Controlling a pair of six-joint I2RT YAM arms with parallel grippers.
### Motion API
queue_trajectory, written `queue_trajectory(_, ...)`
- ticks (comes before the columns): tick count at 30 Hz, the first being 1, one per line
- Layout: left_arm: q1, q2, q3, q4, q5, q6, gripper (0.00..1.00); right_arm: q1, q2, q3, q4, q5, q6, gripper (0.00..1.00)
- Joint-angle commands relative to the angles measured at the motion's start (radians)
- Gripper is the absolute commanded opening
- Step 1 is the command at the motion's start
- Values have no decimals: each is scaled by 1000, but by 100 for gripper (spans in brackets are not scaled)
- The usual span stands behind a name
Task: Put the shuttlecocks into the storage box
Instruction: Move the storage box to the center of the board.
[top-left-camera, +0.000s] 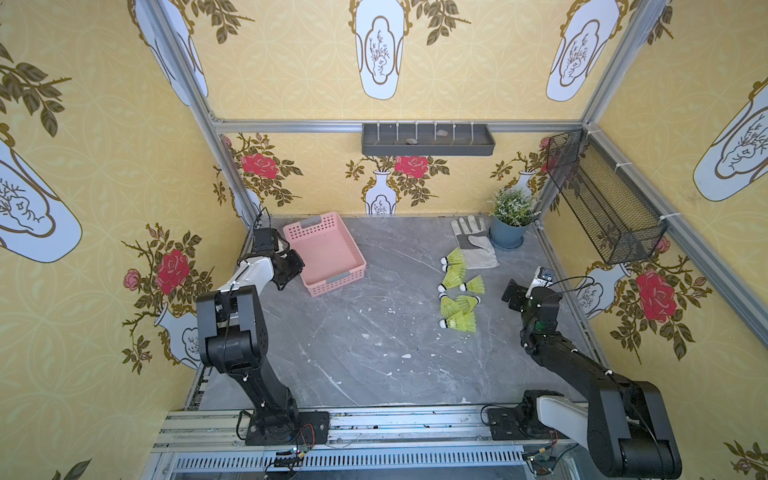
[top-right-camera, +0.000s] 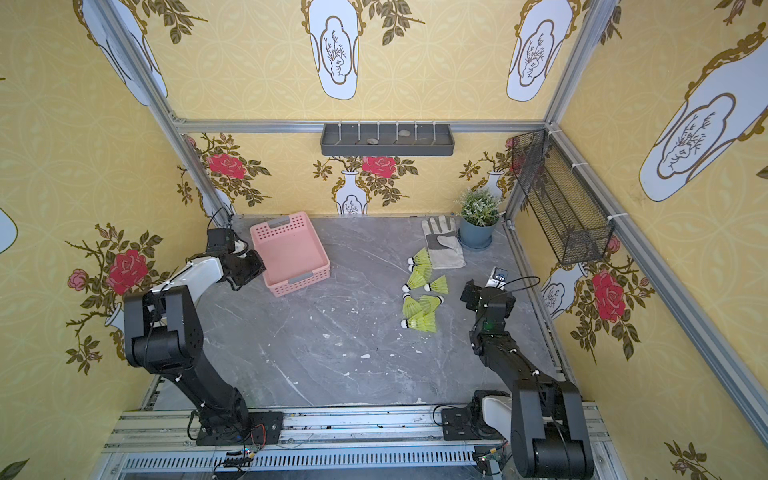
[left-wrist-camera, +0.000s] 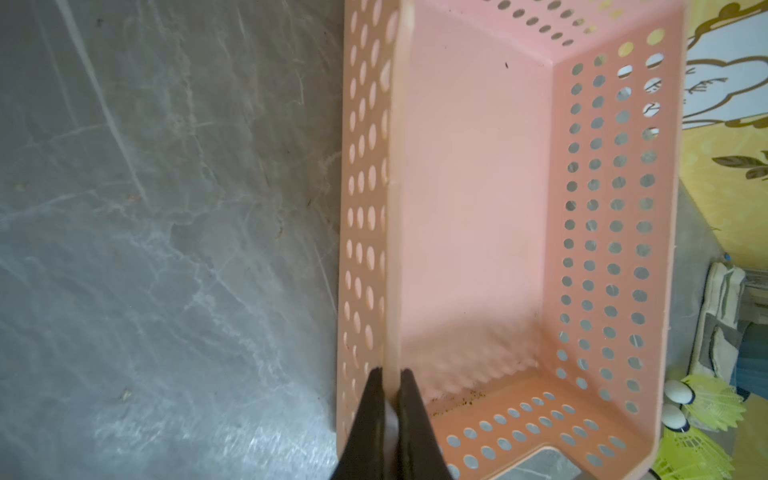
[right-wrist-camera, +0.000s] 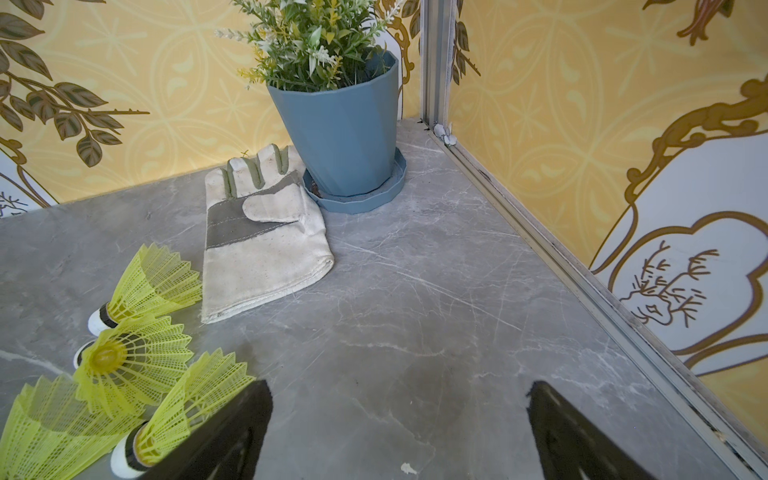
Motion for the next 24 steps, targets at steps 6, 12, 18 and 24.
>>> queue_trajectory(6, -133, -100, -86, -83, 17, 116, 7, 12, 9, 15, 10, 24, -15, 98)
queue_trajectory(12, -198, -169, -165, -94, 27, 117, 7, 22, 26, 30, -2, 26, -22, 98)
queue_trajectory(18, -277, -259, -274, -43, 68, 58, 7, 28, 27, 31, -4, 31, -25, 98)
queue_trajectory(24, -344, -372, -382, -8, 52, -32, 7, 35, 33, 35, -6, 32, -27, 98)
